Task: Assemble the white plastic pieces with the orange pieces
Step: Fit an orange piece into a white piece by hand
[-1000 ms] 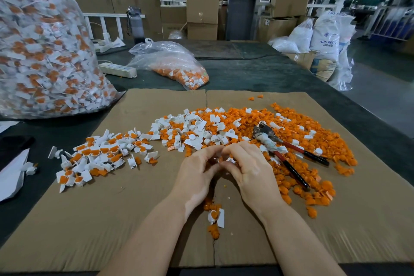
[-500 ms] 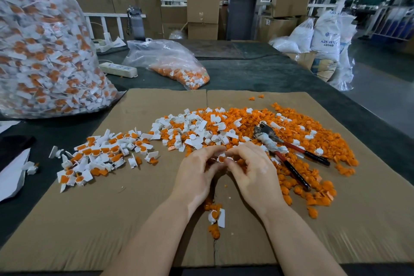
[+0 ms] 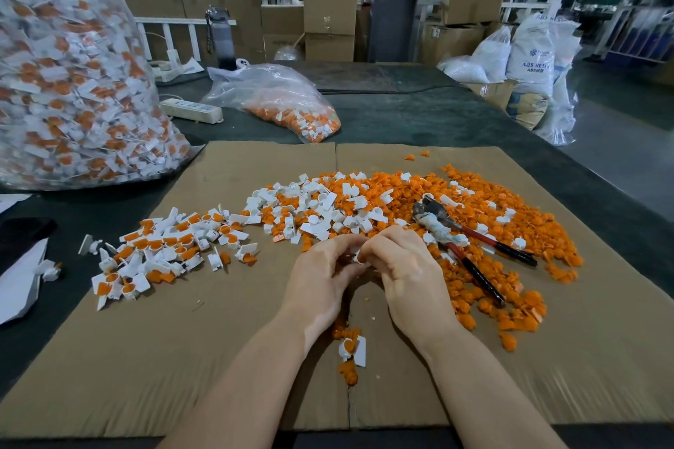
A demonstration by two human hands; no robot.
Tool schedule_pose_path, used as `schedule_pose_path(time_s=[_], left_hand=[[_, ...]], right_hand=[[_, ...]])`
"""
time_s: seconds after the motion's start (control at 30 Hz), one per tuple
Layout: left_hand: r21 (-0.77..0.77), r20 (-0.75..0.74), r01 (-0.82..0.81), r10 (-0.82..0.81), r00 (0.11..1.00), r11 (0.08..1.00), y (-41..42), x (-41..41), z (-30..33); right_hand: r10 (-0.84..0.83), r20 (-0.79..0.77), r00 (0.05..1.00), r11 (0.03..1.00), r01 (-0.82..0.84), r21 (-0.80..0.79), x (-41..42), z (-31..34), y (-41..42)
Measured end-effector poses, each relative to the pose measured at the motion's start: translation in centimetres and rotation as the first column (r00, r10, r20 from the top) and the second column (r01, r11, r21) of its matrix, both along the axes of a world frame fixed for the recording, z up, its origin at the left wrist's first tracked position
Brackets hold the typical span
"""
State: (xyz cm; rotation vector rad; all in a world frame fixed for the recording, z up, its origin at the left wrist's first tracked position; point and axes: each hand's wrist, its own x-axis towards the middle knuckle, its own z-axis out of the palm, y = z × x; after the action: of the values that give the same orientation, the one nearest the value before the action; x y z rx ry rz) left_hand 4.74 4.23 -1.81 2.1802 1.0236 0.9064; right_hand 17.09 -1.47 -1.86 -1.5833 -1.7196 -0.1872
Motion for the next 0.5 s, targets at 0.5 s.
schedule_pose_path(time_s=[0.5], left_hand=[[-0.083, 0.089, -0.023, 0.030, 0.996, 0.996, -0.02, -0.08, 0.29]], right_hand=[[-0.128, -0.166, 0.978, 0.981, 0.150, 0.125, 0.29, -0.31, 0.17]])
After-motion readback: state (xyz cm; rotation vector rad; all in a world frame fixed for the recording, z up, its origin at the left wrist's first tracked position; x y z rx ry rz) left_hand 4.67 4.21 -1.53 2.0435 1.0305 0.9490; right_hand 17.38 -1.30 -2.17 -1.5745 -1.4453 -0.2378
